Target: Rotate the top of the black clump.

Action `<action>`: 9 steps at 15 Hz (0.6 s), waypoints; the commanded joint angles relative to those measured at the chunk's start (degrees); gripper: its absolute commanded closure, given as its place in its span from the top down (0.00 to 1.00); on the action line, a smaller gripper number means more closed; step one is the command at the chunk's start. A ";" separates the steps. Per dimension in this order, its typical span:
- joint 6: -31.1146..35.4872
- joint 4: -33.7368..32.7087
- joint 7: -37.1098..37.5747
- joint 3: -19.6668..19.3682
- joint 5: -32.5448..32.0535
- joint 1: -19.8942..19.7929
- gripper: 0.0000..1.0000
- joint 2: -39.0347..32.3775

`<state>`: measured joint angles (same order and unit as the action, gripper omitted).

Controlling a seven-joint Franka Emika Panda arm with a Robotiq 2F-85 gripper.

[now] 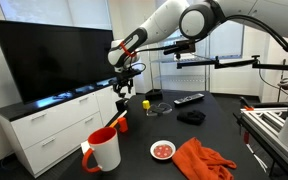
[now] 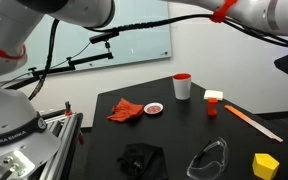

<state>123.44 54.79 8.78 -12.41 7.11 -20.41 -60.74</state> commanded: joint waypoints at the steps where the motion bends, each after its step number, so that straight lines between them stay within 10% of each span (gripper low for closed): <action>1: 1.67 1.35 -1.02 -0.61 -0.86 0.23 0.52 1.21; 4: 1.85 2.48 1.81 -0.78 -0.01 0.65 0.28 1.96; 9: -0.54 3.84 13.52 0.41 4.22 0.20 0.28 3.35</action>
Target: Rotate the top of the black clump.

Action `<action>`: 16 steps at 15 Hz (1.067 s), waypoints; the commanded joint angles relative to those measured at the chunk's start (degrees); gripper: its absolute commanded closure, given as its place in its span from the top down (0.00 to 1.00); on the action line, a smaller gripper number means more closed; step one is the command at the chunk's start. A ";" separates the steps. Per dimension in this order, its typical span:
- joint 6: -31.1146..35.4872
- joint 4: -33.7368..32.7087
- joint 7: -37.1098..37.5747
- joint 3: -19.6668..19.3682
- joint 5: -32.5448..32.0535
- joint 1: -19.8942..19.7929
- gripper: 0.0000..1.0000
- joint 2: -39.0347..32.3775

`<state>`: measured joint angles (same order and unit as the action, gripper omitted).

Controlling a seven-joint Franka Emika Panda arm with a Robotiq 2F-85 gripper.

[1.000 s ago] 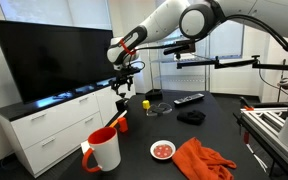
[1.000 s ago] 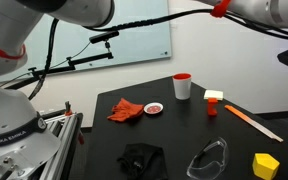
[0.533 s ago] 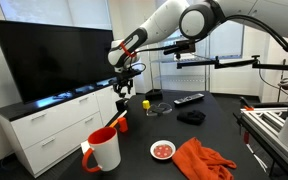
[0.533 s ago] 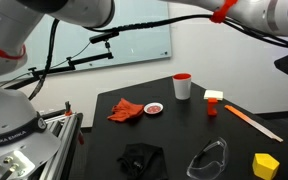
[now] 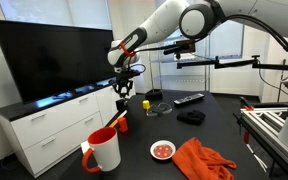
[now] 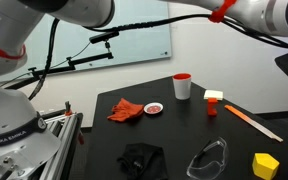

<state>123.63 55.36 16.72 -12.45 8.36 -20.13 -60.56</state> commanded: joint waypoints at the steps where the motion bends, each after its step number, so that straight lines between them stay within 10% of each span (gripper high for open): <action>1: -0.64 3.62 7.37 0.52 3.46 -0.04 0.28 3.39; 9: 0.07 4.76 10.51 1.72 5.95 0.25 0.28 4.92; 10: -0.24 5.18 8.77 2.02 5.73 0.08 0.78 5.45; 16: -7.56 6.42 -8.91 1.79 2.50 -0.76 1.00 10.02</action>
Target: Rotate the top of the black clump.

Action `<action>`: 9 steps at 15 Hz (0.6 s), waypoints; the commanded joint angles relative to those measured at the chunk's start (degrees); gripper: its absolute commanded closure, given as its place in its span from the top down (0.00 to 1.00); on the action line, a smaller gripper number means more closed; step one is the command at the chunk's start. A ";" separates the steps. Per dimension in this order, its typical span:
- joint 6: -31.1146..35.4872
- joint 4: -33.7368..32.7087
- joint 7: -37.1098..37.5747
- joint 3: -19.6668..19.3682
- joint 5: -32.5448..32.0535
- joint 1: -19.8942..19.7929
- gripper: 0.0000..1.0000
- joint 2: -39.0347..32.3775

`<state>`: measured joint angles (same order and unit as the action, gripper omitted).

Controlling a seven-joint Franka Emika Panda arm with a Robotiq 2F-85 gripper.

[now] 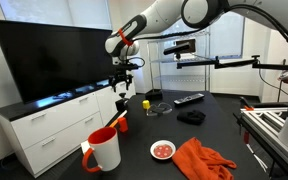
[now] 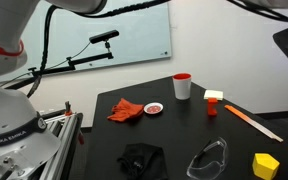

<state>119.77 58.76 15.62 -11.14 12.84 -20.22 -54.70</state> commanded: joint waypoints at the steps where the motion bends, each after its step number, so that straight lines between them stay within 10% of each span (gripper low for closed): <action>1: -5.74 2.14 -10.21 0.28 -2.67 -0.82 1.00 4.05; 9: -7.84 -2.81 -22.46 -0.68 -9.87 -1.53 1.00 -1.99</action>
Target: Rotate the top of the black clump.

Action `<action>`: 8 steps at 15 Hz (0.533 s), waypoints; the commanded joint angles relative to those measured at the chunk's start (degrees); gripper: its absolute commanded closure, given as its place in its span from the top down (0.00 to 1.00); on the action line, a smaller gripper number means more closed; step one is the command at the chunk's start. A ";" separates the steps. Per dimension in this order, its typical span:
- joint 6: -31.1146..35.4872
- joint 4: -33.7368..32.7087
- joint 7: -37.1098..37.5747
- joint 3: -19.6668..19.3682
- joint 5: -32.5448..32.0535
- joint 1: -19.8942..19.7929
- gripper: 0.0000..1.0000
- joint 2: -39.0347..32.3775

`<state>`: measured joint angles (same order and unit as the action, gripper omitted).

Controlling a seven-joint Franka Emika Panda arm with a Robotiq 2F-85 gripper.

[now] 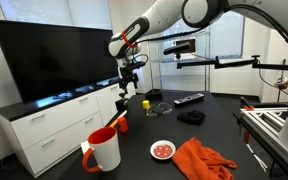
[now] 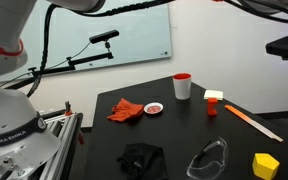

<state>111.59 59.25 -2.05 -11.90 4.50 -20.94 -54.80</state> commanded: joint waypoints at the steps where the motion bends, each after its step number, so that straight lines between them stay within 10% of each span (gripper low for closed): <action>1: 1.04 -3.63 -6.13 0.27 -1.71 -0.99 1.00 -2.44; 8: 3.14 -10.94 -13.47 5.32 -0.22 -5.10 1.00 -6.26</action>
<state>115.27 54.36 -11.12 -9.48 3.79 -23.18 -58.40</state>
